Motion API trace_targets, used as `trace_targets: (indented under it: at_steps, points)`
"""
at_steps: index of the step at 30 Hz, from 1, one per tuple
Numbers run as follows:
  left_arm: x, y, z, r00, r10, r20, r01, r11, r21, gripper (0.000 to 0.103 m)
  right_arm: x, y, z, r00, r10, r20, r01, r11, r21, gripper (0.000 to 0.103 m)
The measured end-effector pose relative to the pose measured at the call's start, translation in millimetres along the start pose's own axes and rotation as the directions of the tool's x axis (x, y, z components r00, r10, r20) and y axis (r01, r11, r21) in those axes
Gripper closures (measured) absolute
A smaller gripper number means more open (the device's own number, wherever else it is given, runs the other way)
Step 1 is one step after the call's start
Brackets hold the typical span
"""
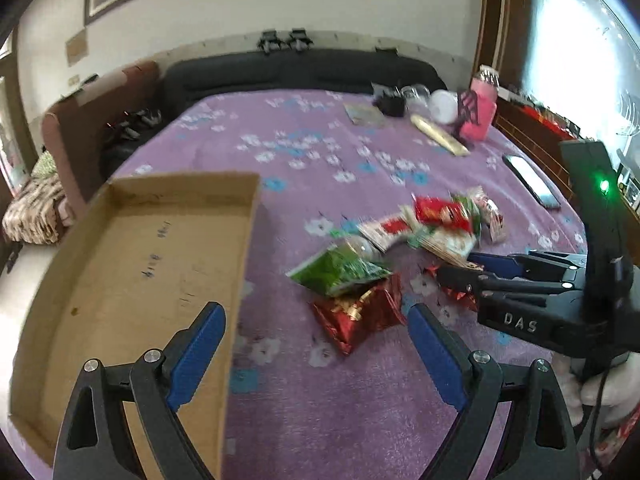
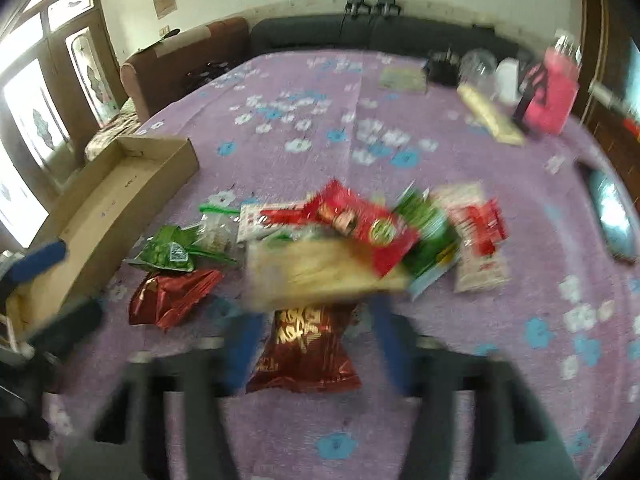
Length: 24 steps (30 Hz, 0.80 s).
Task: Organize snacks
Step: 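Grasp the red-gold candy packet with the right gripper while the left gripper approaches another, then grasp a red foil candy packet with the left gripper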
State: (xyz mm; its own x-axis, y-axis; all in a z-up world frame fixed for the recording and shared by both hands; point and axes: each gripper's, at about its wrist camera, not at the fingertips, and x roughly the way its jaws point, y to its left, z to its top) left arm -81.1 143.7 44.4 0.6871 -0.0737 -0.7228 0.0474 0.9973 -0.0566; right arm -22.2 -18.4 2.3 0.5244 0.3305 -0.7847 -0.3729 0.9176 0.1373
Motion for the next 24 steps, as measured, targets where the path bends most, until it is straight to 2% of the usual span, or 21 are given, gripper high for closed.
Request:
trace_targets:
  at_steps: [3,6,7,10,12,13,14,19,24]
  points:
    - [8.1,-5.1,2.7,1.000,0.007,-0.017,-0.007,1.000,0.026,0.009,-6.3,-0.5,-4.4,1.000,0.013,0.017,-0.013,1.000,-0.006,0.072]
    - [18.1,-13.3,6.7,0.998,-0.039,-0.059,0.041,0.999,0.035,0.010,-14.2,-3.2,-10.5,0.999,0.035,0.020,-0.035,0.999,0.003,0.073]
    - [20.1,-16.9,6.9,0.996,-0.055,-0.071,0.058,0.998,0.040,0.013,-15.9,-4.2,-11.5,0.999,0.043,0.020,-0.043,0.999,0.005,0.073]
    - [30.9,-27.1,4.9,0.993,-0.042,-0.112,0.050,0.996,0.070,0.021,-21.2,-8.8,-15.8,0.998,0.056,0.021,-0.057,0.998,0.013,0.073]
    - [40.2,-29.9,2.2,0.987,-0.063,-0.150,0.076,0.994,0.078,0.031,-24.3,-13.0,-17.3,0.998,0.065,0.024,-0.065,0.998,0.021,0.073]
    - [43.9,-30.7,0.4,0.983,-0.070,-0.172,0.085,0.993,0.080,0.041,-25.6,-15.5,-18.3,0.997,0.067,0.026,-0.068,0.997,0.025,0.073]
    - [44.3,-31.8,-1.3,0.981,-0.078,-0.179,0.094,0.992,0.084,0.042,-26.0,-17.8,-19.2,0.997,0.069,0.027,-0.070,0.997,0.028,0.073]
    - [40.6,-29.3,4.0,0.985,-0.086,-0.151,0.095,0.994,0.052,0.042,-29.1,-26.6,-22.8,0.995,0.090,0.037,-0.092,0.995,0.049,0.073]
    - [52.5,-33.7,10.2,0.987,-0.066,-0.145,0.075,0.995,0.059,0.034,-30.3,-30.5,-23.5,0.992,0.116,0.041,-0.119,0.991,0.066,0.073]
